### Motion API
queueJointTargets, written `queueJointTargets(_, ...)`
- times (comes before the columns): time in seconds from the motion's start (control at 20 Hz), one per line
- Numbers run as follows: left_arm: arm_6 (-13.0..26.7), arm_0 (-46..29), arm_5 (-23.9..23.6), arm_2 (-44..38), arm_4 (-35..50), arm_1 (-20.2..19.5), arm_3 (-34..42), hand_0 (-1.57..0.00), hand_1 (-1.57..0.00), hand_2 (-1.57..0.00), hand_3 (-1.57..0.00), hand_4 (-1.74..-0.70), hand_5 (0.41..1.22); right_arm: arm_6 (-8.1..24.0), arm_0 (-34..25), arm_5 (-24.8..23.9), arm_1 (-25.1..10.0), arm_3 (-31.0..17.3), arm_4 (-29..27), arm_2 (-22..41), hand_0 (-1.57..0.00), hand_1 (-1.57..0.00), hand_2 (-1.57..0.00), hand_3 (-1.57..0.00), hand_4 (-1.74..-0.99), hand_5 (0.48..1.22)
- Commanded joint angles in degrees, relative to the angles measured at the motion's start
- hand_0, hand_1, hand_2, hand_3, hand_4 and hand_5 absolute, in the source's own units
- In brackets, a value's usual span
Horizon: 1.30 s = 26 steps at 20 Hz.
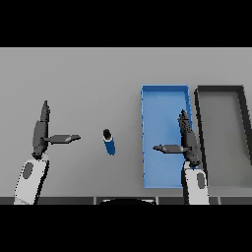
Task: Pick up the blue pipe and place it into the blue bin.
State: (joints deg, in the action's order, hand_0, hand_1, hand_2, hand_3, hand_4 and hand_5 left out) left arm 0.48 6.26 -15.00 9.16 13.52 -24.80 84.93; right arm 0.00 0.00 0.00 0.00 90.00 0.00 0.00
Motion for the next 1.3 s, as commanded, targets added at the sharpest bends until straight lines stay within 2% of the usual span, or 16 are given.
queueJointTargets(0.0, -0.26, 0.01, 0.02, -0.09, 0.05, -0.04, -0.03, 0.00, 0.00, 0.00, 0.00, -1.01, 0.586, 0.01, -0.02, -0.09, 0.07, 0.00, 0.03, 0.05, 0.00, 0.00, 0.00, 0.00, -1.222, 0.603)
queueJointTargets(0.25, -0.74, 0.10, 0.76, -0.56, 0.57, -0.55, -0.38, 0.00, 0.00, 0.00, 0.00, -1.01, 0.586, 0.56, -0.78, -0.60, 0.55, -0.20, 0.55, 0.43, 0.00, 0.00, 0.00, 0.00, -1.222, 0.603)
queueJointTargets(0.3, -4.41, -1.97, 6.67, 1.39, 0.05, -3.87, 0.43, 0.00, 0.00, 0.00, 0.00, -1.01, 0.586, -3.28, 1.47, 0.92, -2.61, 1.58, 3.63, 2.18, 0.00, 0.00, 0.00, 0.00, -1.222, 0.603)
queueJointTargets(0.35, -6.87, -3.61, 10.53, 2.28, -0.18, -6.27, 0.72, 0.00, 0.00, 0.00, 0.00, -1.01, 0.588, -4.59, 2.62, 1.99, -4.04, 2.92, 5.17, 3.54, 0.00, 0.00, 0.00, 0.00, -1.227, 0.603)
queueJointTargets(0.45, -8.10, -3.41, 14.37, 2.50, -0.33, -9.39, -0.03, 0.00, 0.00, 0.00, 0.00, -1.01, 0.588, -4.90, 4.61, 2.75, -5.52, 5.32, 7.08, 5.07, 0.00, 0.00, 0.00, 0.00, -1.228, 0.599)
queueJointTargets(0.6, -8.82, -3.87, 16.02, 3.13, -0.51, -10.40, 0.67, 0.00, 0.00, 0.00, 0.00, -1.01, 0.587, -3.09, 5.08, 3.19, -6.33, 6.36, 7.48, 5.41, 0.00, 0.00, 0.00, 0.00, -1.230, 0.595)
queueJointTargets(0.75, -12.01, -4.87, 19.97, 3.66, 1.18, -10.65, 0.74, 0.00, 0.00, 0.00, 0.00, -1.02, 0.594, -2.46, 5.15, 2.77, -6.25, 7.39, 8.62, 6.21, 0.00, 0.00, 0.00, 0.00, -1.218, 0.589)
queueJointTargets(0.95, -10.30, -5.88, 24.67, 7.48, 0.32, -12.72, 4.89, 0.00, 0.00, 0.00, 0.00, -1.03, 0.565, -3.96, 5.03, 3.30, -6.33, 6.95, 8.31, 6.27, 0.00, 0.00, 0.00, 0.00, -1.225, 0.595)
queueJointTargets(1.0, -8.68, -5.18, 25.67, 8.36, 0.30, -13.18, 5.84, 0.00, 0.00, 0.00, 0.00, -1.04, 0.548, -4.29, 4.21, 3.17, -6.62, 6.31, 8.69, 6.09, 0.00, 0.00, 0.00, 0.00, -1.223, 0.601)
queueJointTargets(1.2, -3.31, -4.38, 27.83, 12.65, -0.30, -12.06, 8.82, 0.00, 0.00, 0.00, 0.00, -1.08, 0.488, -4.94, 3.91, 4.11, -7.41, 6.06, 7.21, 5.07, 0.00, 0.00, 0.00, 0.00, -1.239, 0.606)
queueJointTargets(1.25, -3.87, -4.51, 28.46, 13.28, -0.67, -11.78, 8.65, 0.00, 0.00, 0.00, 0.00, -1.09, 0.480, -5.25, 3.98, 3.89, -6.98, 6.54, 7.45, 5.51, 0.00, 0.00, 0.00, 0.00, -1.244, 0.607)
